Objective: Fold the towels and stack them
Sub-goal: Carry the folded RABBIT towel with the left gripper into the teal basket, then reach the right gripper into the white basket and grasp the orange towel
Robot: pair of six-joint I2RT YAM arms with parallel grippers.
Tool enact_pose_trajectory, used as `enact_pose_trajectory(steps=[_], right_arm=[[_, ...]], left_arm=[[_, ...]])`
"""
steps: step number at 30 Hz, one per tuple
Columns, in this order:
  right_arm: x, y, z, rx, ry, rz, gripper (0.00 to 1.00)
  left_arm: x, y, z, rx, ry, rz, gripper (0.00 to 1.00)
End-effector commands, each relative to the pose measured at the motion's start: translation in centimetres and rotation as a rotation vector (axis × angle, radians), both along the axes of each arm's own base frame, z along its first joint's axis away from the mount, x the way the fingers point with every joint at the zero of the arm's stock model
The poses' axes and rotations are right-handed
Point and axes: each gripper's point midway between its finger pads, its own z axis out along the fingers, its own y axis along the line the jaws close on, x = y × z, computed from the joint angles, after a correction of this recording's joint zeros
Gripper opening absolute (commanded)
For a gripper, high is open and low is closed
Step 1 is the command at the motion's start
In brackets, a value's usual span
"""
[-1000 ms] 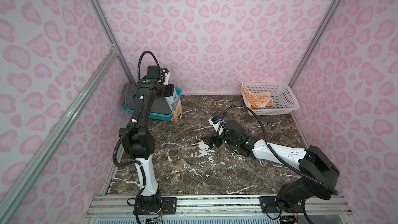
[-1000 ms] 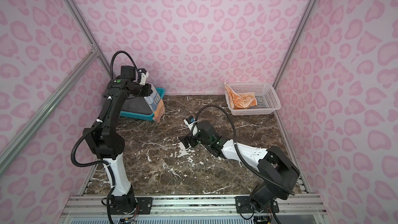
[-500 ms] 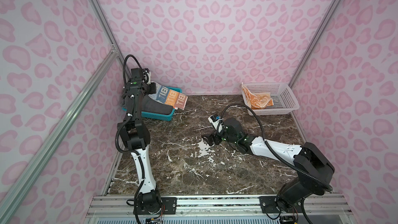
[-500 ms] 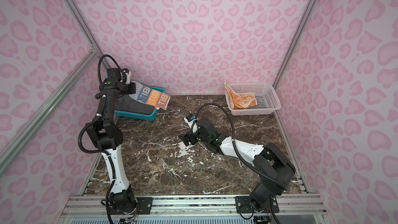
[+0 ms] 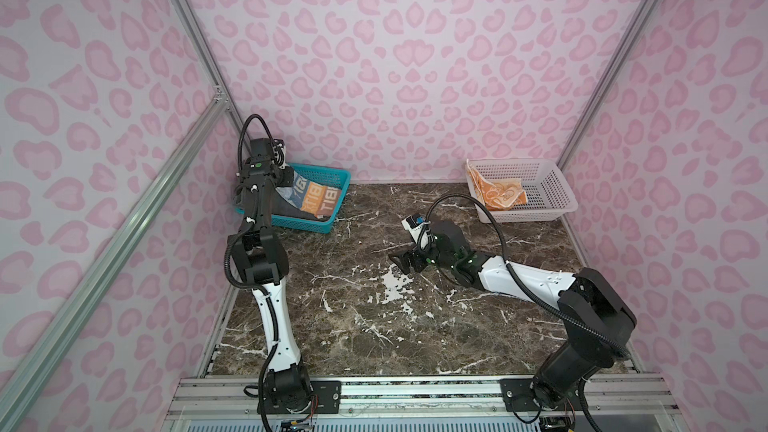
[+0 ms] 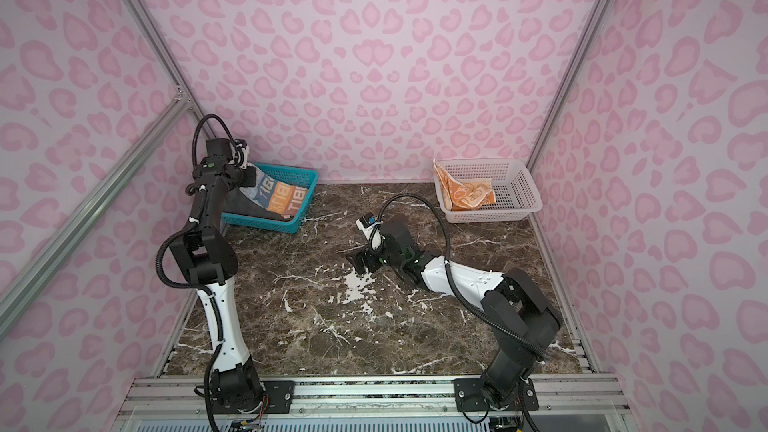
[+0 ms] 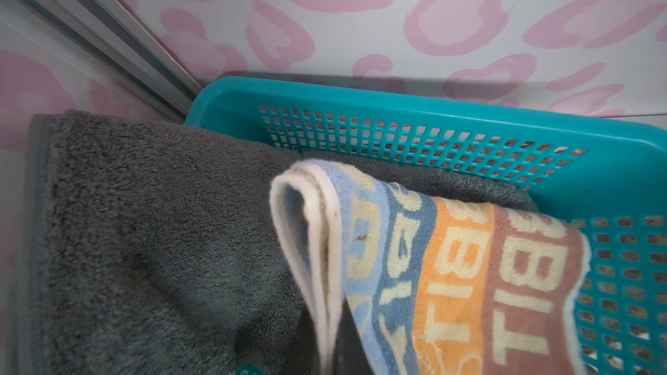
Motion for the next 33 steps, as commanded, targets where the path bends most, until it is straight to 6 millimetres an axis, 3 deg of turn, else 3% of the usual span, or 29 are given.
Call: enact_pose_trajectory(steps=[1,3,4,7,8,16,19,27,33], right_arm=[[0.2,0.0,-0.2,-0.009,0.002,0.002,0.99],[0.6,-0.5,0.1,-0.018,-0.006,-0.008,0.99],[0.9,-0.9,0.2,-0.026,-0.011,-0.02,0.99],[2.2,-2.6,0.6,-0.052,-0.02,-0.062,0.99],[2.8,-3.4,0.9,-0.061,-0.022,-0.082,0.99],[8.1,-11.5,3.6,-0.145,-0.058,-0.308,0.98],[10.0,-14.9,4.3,-0.187,-0.072,-0.428,0.95],[15.2,-23.2,5.5,-0.223,-0.069,-0.705,0.95],[18.4,-29.5,4.3,-0.202,-0.003,-0.867,0.95]], left_arm=[[0.3,1.1,-0.4,0.065,0.004,0.014,0.03],[0.3,1.5,-0.5,0.08,0.006,0.031,0.1],[0.3,1.8,-0.4,0.088,0.004,0.045,0.22],[0.3,2.3,0.1,0.088,-0.01,0.082,0.76],[0.2,2.3,0.6,0.085,-0.016,0.089,0.84],[-0.8,0.6,6.8,-0.021,-0.128,0.077,0.93],[-1.5,-1.4,9.1,-0.128,-0.176,0.037,0.97],[-4.7,-7.0,15.6,-0.309,-0.31,-0.105,0.97],[-7.2,-11.9,16.7,-0.302,-0.323,-0.191,0.98]])
